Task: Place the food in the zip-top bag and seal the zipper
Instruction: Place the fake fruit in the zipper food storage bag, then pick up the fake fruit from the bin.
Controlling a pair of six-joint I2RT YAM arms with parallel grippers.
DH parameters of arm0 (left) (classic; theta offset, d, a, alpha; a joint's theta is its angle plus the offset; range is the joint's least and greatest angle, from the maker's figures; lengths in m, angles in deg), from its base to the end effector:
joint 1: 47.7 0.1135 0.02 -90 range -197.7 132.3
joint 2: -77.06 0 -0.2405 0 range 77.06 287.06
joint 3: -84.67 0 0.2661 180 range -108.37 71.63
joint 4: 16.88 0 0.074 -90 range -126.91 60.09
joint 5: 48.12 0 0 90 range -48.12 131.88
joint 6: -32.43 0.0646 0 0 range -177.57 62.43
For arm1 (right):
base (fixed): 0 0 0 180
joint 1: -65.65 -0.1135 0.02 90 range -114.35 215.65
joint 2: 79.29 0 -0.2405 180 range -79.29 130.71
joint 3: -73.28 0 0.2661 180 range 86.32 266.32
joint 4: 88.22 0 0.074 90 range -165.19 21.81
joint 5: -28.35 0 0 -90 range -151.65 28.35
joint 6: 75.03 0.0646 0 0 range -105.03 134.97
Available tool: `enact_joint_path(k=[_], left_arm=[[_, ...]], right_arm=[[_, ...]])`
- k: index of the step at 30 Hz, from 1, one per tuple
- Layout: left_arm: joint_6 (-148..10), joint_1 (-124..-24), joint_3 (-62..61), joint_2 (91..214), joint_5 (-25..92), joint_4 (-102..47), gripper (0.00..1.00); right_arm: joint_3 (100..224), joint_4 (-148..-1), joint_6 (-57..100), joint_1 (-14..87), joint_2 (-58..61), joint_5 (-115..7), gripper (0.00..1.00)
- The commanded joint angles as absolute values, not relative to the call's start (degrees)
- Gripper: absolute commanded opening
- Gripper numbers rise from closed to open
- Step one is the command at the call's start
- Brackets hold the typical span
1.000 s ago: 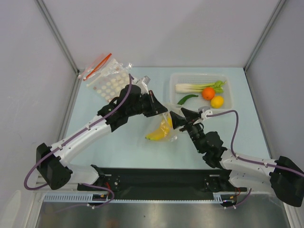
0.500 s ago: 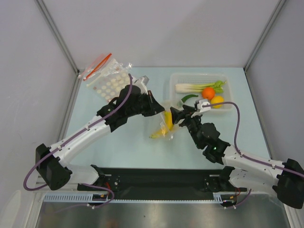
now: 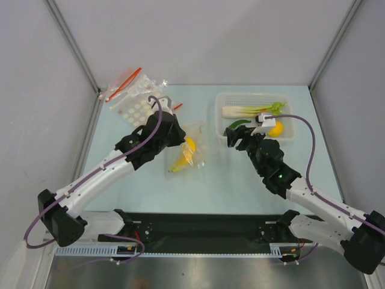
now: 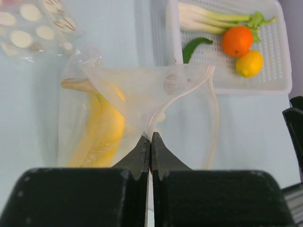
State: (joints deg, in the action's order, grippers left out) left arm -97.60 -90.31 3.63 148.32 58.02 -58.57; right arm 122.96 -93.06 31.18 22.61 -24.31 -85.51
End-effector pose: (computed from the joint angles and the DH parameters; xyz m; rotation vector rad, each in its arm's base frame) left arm 0.2480 -0.2037 0.3145 -0.1207 2.1512 -0.5588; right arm 0.2225 0.1720 0.2848 -0.0440 1.5980 0.4799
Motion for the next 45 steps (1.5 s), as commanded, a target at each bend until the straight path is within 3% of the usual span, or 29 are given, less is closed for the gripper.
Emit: enact_joint_path(k=[1,13,17,26,32,45], left_arm=[[-94.7,-90.0,3.2,142.9,68.7,-58.4,0.00],[-93.3,-90.0,3.9,147.1,66.6,-57.1,0.00],[-94.1,-90.0,4.7,146.4,66.2,-56.7,0.00],[-94.8,-90.0,6.4,144.9,65.4,-55.3,0.00],[-94.8,-90.0,6.4,145.4,64.4,-55.1,0.00],[-94.8,-90.0,6.5,145.3,63.1,-54.9,0.00]], right_arm=[[126.3,-87.6,38.1,29.4,-23.0,-76.8,0.70],[133.7,-79.1,44.1,42.2,-13.6,-75.3,0.71],[134.6,-79.8,50.1,44.6,-10.6,-76.8,0.80],[143.1,-75.5,60.7,46.8,-2.1,-85.4,0.88],[155.9,-65.3,54.0,47.3,8.3,-93.7,0.96],[166.9,-64.6,40.7,51.7,24.4,-100.5,0.98]])
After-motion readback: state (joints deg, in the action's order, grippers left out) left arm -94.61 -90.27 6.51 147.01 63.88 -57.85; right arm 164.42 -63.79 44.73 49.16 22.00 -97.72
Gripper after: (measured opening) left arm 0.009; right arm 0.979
